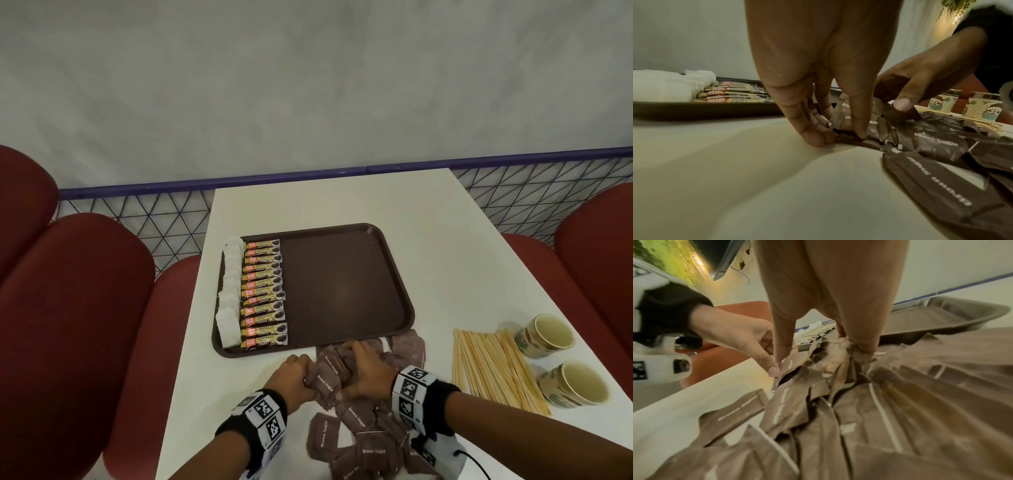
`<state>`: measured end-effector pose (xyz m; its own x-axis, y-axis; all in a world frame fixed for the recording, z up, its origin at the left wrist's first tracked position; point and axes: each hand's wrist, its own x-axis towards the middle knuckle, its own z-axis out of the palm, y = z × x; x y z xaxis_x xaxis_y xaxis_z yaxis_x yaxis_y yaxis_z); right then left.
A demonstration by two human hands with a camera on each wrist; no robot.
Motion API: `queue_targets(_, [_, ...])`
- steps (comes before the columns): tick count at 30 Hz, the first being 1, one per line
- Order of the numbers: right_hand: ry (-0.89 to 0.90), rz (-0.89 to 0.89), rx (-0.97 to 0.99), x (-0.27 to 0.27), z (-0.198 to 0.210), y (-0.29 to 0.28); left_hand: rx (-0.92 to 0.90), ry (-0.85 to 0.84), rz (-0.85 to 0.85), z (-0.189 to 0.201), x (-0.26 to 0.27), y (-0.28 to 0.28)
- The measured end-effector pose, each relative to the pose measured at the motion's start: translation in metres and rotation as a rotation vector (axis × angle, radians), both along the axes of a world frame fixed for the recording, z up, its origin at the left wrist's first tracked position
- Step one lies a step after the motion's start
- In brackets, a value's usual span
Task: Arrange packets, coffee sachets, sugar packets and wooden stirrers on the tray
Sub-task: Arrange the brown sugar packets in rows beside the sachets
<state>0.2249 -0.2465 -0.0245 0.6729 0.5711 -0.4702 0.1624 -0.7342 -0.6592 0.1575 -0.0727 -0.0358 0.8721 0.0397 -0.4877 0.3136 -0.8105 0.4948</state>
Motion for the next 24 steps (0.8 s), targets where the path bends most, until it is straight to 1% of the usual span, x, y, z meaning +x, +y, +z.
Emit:
queue_targets(3, [0.003, 0.06, 0.017, -0.007, -0.001, 0.005, -0.027, -0.014, 0.02, -0.002, 0.0, -0.003])
queue_targets(5, [-0.02, 0.093, 0.01, -0.011, -0.002, 0.009, -0.079, -0.025, 0.055, -0.003, 0.0, -0.005])
queue_targets(8, [-0.024, 0.049, 0.018, -0.015, -0.003, 0.016, -0.175, -0.069, 0.109, -0.004, -0.002, -0.008])
queue_targets(10, [-0.034, 0.021, -0.014, -0.014, -0.002, 0.02, -0.214, -0.097, 0.133, -0.005, -0.003, -0.009])
queue_targets(13, [-0.113, 0.068, -0.119, -0.016, 0.0, 0.028, -0.262, -0.106, 0.162, -0.006, -0.005, -0.008])
queue_targets(15, [-0.221, 0.095, -0.199, -0.02, 0.0, 0.032, -0.294, -0.114, 0.186, -0.005, -0.007, -0.004])
queue_targets(18, [-0.32, 0.077, -0.264, -0.024, 0.001, 0.035, -0.3, -0.153, 0.259, -0.004, -0.012, 0.007])
queue_targets(21, [-0.324, 0.107, -0.248, -0.026, -0.001, 0.038, -0.233, -0.18, 0.318, -0.004, -0.014, 0.021])
queue_targets(24, [-0.353, 0.16, -0.227, -0.028, -0.003, 0.039, -0.137, -0.176, 0.256, -0.004, -0.012, 0.027])
